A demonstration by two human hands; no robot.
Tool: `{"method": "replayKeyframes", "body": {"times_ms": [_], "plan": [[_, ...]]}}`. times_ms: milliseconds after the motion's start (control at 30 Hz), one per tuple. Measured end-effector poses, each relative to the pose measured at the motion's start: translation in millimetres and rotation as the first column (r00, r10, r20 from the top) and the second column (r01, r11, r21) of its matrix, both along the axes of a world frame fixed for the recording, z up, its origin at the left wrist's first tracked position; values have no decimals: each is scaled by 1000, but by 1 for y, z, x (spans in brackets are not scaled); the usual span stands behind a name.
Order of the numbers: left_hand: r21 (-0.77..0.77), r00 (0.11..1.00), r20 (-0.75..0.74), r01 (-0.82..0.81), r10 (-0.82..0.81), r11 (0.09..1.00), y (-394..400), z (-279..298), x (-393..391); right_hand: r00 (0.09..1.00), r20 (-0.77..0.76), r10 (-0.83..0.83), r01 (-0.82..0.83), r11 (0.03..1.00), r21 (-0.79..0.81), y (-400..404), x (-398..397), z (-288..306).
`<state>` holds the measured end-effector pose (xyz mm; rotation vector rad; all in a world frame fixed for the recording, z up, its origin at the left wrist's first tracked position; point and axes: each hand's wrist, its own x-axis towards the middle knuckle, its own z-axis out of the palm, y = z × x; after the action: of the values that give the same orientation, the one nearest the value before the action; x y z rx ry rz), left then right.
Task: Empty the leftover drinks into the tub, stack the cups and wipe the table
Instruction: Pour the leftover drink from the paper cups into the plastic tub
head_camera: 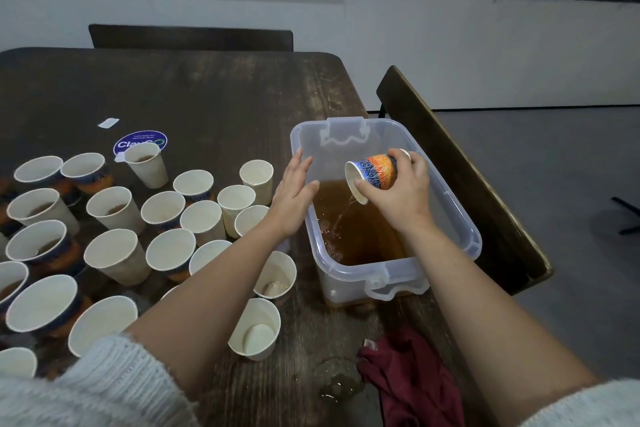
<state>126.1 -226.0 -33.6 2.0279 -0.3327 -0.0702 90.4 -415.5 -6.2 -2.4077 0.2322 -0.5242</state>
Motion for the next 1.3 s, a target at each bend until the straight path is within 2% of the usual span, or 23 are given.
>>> {"method": "replayKeyframes", "body": {"times_ms": [267, 367, 500, 567, 633, 700, 833, 967, 1067, 1233, 1300], "plan": [[9, 1000, 12, 15, -16, 1000, 2, 0, 0, 999, 25, 26, -23, 994, -103, 3, -2, -2], [54, 999, 30, 24, -26, 998, 4, 0, -2, 1000, -12, 23, -23, 1000, 8, 5, -3, 2], [201, 996, 51, 62, -74, 978, 20, 5, -7, 997, -78, 7, 11, 976, 215, 13, -10, 13], [143, 993, 89, 65, -78, 988, 32, 12, -11, 997, -74, 29, 0, 932, 364, 25, -18, 22], [21, 993, 91, 69, -71, 997, 45, 24, -19, 994, -76, 84, -37, 873, 487, 46, -21, 30], [-44, 994, 73, 84, -80, 996, 58, 38, -26, 989, -61, 132, -83, 854, 514, 70, -23, 40], [-140, 987, 132, 109, -91, 984, 104, 56, -34, 962, -23, 273, -219, 816, 535, 130, -18, 58], [-227, 992, 94, -66, 89, 972, 163, 61, -54, 882, -152, 447, -259, 727, 637, 197, -17, 65], [-210, 982, 67, -161, 178, 964, 216, 55, -70, 814, -257, 521, -263, 725, 636, 246, -21, 61], [-65, 965, 39, -257, 259, 964, 306, 48, -106, 755, -295, 585, -347, 739, 578, 325, -38, 57], [-97, 959, -8, -284, 284, 954, 334, 45, -123, 722, -303, 622, -382, 723, 576, 354, -43, 50]]}}
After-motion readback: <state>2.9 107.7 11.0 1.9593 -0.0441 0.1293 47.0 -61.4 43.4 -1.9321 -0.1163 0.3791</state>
